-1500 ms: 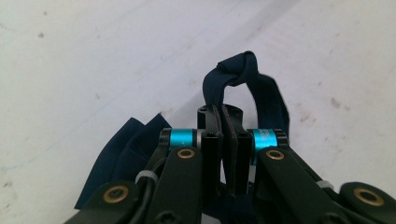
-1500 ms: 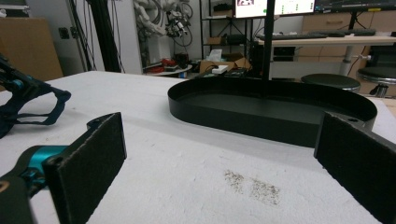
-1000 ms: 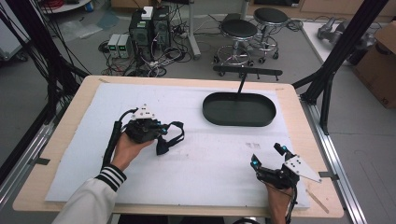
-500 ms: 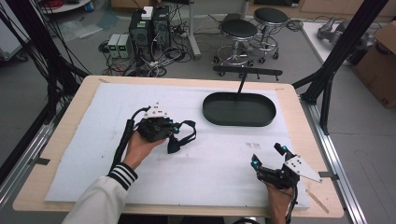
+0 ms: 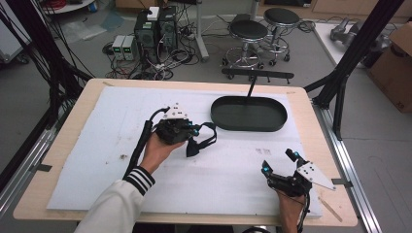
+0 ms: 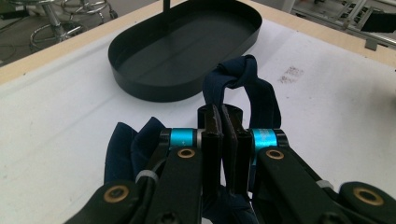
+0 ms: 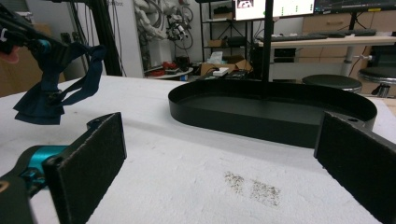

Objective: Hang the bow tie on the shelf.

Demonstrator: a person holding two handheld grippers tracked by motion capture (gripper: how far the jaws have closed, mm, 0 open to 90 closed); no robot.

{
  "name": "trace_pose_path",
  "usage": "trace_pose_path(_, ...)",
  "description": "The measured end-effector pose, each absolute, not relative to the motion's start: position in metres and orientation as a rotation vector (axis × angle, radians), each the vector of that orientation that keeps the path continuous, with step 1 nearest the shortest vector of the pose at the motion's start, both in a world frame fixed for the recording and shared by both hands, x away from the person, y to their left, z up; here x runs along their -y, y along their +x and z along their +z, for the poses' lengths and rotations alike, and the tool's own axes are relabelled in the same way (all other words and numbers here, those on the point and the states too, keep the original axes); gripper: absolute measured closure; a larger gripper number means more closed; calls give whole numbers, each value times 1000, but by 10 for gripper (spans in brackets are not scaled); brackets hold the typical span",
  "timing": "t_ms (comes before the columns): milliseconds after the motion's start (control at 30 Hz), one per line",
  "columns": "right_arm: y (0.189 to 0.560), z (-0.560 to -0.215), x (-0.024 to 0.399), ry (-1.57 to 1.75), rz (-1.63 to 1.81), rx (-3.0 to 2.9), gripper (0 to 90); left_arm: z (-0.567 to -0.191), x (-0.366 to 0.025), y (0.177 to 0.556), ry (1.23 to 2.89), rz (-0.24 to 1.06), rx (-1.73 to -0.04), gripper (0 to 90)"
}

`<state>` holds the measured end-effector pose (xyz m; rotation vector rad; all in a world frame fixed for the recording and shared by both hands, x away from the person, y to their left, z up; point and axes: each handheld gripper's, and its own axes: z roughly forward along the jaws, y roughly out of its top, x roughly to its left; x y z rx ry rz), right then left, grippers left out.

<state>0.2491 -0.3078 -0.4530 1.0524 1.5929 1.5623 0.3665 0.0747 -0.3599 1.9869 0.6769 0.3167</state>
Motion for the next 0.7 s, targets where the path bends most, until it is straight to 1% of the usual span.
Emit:
trace_pose_path(300,249,-453,308,1047,1566,-1591,12,-348,-62,375,1982,332,-657,862)
trace_pose_path(700,248,-453,308,1040,1567,-1585,12,-327,-43,398,1964,343,-622,862)
